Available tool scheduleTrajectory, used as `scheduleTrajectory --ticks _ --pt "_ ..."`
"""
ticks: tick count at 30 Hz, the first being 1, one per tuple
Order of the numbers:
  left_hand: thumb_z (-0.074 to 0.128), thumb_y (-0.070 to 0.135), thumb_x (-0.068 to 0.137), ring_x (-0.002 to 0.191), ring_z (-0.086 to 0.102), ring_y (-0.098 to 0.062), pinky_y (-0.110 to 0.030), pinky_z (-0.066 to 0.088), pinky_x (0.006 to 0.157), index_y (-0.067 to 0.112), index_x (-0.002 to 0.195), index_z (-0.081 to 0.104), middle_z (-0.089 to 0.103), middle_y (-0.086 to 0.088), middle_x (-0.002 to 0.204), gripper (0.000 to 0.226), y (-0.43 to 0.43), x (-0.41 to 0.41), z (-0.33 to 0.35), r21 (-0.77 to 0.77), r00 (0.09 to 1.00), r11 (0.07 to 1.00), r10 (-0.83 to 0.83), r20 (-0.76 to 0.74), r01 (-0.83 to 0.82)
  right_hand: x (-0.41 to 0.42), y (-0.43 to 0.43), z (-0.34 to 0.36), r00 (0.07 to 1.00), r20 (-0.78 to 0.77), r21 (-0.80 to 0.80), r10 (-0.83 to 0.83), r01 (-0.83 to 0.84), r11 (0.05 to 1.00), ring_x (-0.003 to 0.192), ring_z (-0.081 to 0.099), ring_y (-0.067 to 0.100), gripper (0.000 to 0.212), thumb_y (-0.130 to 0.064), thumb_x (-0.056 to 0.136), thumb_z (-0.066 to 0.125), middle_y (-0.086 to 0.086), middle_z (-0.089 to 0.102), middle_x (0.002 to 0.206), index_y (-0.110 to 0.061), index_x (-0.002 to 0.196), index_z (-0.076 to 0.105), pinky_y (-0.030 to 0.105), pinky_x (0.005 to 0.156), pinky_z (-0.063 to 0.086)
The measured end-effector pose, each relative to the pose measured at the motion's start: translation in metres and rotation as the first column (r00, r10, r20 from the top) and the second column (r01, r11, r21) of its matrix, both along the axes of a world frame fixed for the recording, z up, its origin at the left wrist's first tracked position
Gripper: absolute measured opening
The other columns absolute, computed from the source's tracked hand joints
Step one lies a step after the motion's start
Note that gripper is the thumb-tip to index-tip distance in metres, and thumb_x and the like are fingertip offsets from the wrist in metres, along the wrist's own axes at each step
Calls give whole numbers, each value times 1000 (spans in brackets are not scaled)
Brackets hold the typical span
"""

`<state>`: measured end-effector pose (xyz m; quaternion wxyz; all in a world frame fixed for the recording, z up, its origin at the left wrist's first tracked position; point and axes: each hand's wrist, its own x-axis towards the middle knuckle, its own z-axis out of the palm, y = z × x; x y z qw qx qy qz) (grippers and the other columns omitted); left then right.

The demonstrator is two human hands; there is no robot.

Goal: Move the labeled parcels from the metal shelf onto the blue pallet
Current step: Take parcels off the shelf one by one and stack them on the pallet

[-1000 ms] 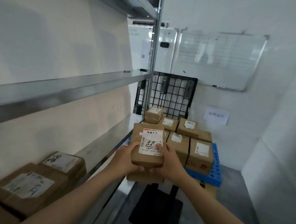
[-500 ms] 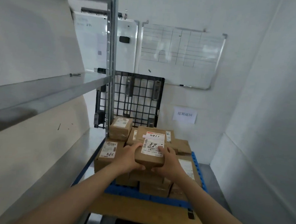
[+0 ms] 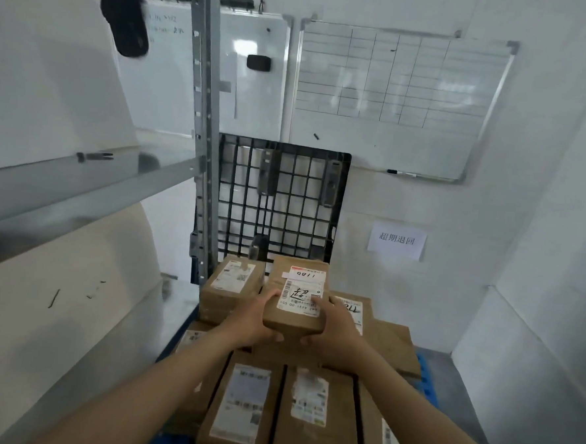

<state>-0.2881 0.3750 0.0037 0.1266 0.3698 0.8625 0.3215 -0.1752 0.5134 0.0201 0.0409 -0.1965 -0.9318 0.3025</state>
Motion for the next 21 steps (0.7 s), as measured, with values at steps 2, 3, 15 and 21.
scheduleTrajectory --ticks 2,3,15,21 --pt "81 20 67 131 36 -22 -38 35 107 24 139 32 36 -3 144 87 17 -23 -3 -11 1000 1000 18 -9 -18 -28 20 -7 1000 12 -25 15 -14 1000 138 24 21 86 -16 76 73 5 21 151 -17 146 23 26 110 24" --pt "81 23 67 131 33 -23 -40 34 108 24 139 31 35 -4 144 87 24 -33 -6 -32 999 999 38 -27 -39 -41 28 -11 1000 20 -42 20 -19 999 137 25 22 86 -16 76 73 5 22 150 -17 146 23 27 110 25" --pt "75 34 72 136 22 -31 -50 30 111 33 143 19 31 -8 145 90 57 -101 -43 -291 996 954 61 -59 -75 -117 54 -53 991 131 -42 25 -20 999 138 23 24 87 -24 75 71 7 15 152 -20 145 20 38 114 29" --pt "78 33 66 130 31 -28 -47 35 108 38 139 17 32 -8 140 95 52 -114 -49 -279 999 960 17 44 -4 -120 53 -53 985 168 3 27 -28 1000 137 24 22 82 -30 78 68 6 19 149 -21 145 21 31 111 26"
